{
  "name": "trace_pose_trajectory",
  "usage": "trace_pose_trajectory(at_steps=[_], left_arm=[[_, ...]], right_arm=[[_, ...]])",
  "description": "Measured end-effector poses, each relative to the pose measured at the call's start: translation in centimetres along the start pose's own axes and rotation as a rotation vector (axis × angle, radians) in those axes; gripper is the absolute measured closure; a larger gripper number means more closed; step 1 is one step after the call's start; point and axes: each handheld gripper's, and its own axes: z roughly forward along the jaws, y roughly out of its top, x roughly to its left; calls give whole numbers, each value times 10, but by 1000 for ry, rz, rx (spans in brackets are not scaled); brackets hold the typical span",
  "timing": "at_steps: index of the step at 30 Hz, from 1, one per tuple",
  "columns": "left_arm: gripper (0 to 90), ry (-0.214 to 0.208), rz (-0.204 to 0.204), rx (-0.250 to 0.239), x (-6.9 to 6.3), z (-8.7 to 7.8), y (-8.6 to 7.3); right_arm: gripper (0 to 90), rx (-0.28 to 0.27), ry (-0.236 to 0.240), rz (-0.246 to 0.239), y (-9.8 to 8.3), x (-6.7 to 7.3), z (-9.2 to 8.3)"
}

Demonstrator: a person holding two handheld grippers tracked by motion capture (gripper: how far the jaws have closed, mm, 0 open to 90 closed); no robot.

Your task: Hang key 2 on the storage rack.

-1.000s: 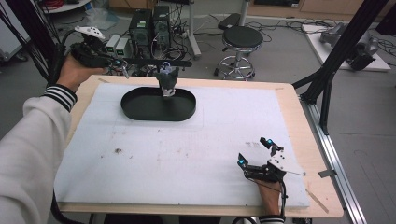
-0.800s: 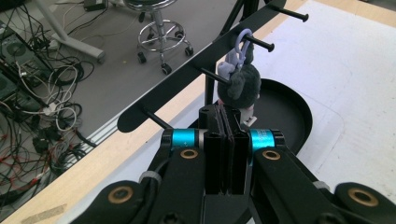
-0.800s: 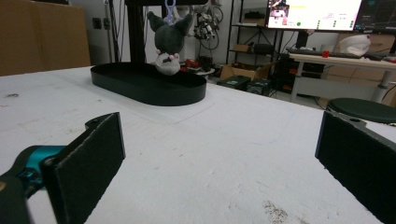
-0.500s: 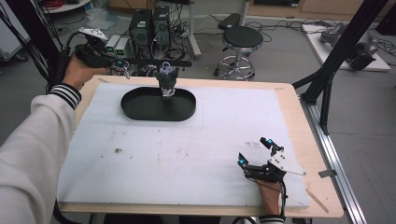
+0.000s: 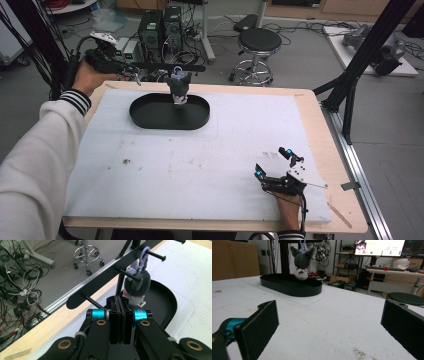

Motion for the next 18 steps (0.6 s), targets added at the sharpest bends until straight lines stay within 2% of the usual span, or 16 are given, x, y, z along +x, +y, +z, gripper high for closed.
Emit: trace_pose_trajectory(at_steps=[18], left_arm=[[881,20,-21,10,10,4,-5]], right_arm=[[7,0,-1,3,0,0,0]])
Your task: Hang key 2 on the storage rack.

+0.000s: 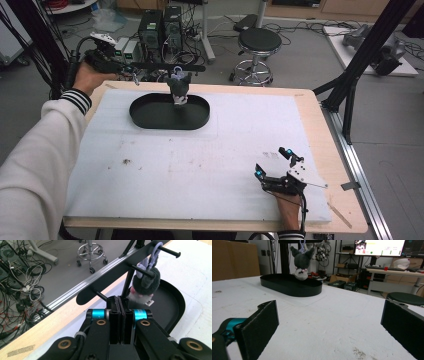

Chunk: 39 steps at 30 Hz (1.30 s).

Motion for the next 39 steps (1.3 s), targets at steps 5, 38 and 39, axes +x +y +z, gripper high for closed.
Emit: trace_pose_trajectory(at_steps=[5,38,39], left_arm=[[881,7,-7,-11,1,2,0],[810,91,-45,-71,10,6,-1],[806,89,-43,-80,10,5,-1]], right_arm=[[7,-3,-1,-5,0,0,0],[7,-3,-1,-2,0,-1,0],[7,-3,-1,-1,0,-1,0]])
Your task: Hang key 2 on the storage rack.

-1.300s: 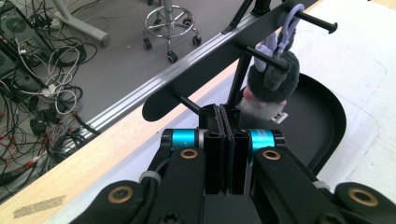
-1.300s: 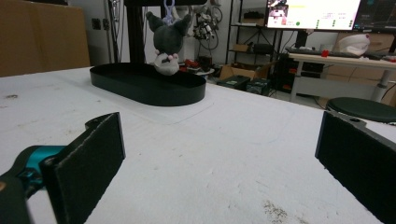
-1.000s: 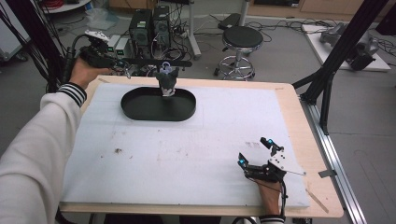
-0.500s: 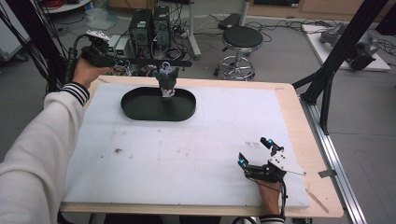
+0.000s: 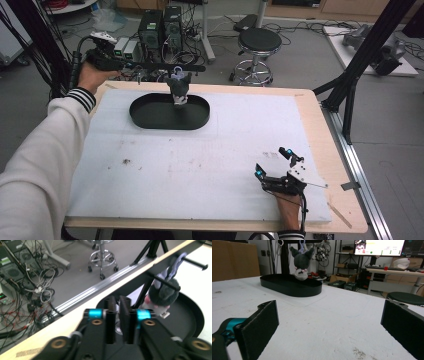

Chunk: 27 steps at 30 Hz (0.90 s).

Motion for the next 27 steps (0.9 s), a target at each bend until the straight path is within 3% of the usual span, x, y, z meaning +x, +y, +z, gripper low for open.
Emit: trace_pose_trajectory(at_steps=[4,7,11,15,19,21,22,24,27], left_arm=[[737,8,9,-16,-1,-5,0],[644,20,10,-59,-3,-11,1],[582,58,61,-97,-14,-19,-3],[523,57,51,-133,-21,-27,-11],[429,51,51,-210,-30,-40,-24],[323,119,44,-225,-37,-47,-31],[258,133,38,-237,-40,-51,-35],[256,89,19,-248,-43,-59,-43],[200,71,14,-280,-49,-71,-54]], right_arm=[[7,-1,0,1,0,0,0],[7,0,-1,-1,0,0,0],[7,0,-1,-2,0,0,0],[7,-1,-1,1,0,0,0],[7,-2,-1,3,0,0,0],[7,-1,-2,1,0,0,0],[7,-1,-3,0,0,0,0],[7,1,-3,0,0,0,0],[7,1,-5,-1,0,0,0]])
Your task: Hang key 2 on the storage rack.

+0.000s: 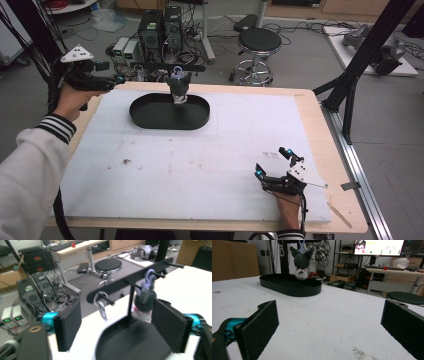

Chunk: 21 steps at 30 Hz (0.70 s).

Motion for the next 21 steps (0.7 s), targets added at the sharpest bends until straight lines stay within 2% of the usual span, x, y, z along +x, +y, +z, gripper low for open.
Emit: trace_pose_trajectory(at_steps=[3,5,10,15,17,20,21], left_arm=[[74,-21,-23,-32,-6,-14,-9],[23,-53,-31,-36,-10,-23,-16],[17,-98,5,-115,-29,-46,-39],[17,-119,36,-135,-48,-62,-67],[17,-120,37,-149,-54,-67,-79],[17,-125,15,-151,-60,-71,-96],[17,-124,10,-165,-62,-72,-101]], right_arm=[[7,0,1,2,0,0,0],[7,-2,1,6,0,0,0],[7,-1,3,4,0,0,0],[7,-1,6,17,0,-1,0],[7,0,7,17,0,-1,-1],[7,0,4,14,0,0,0],[7,0,3,15,0,0,0]])
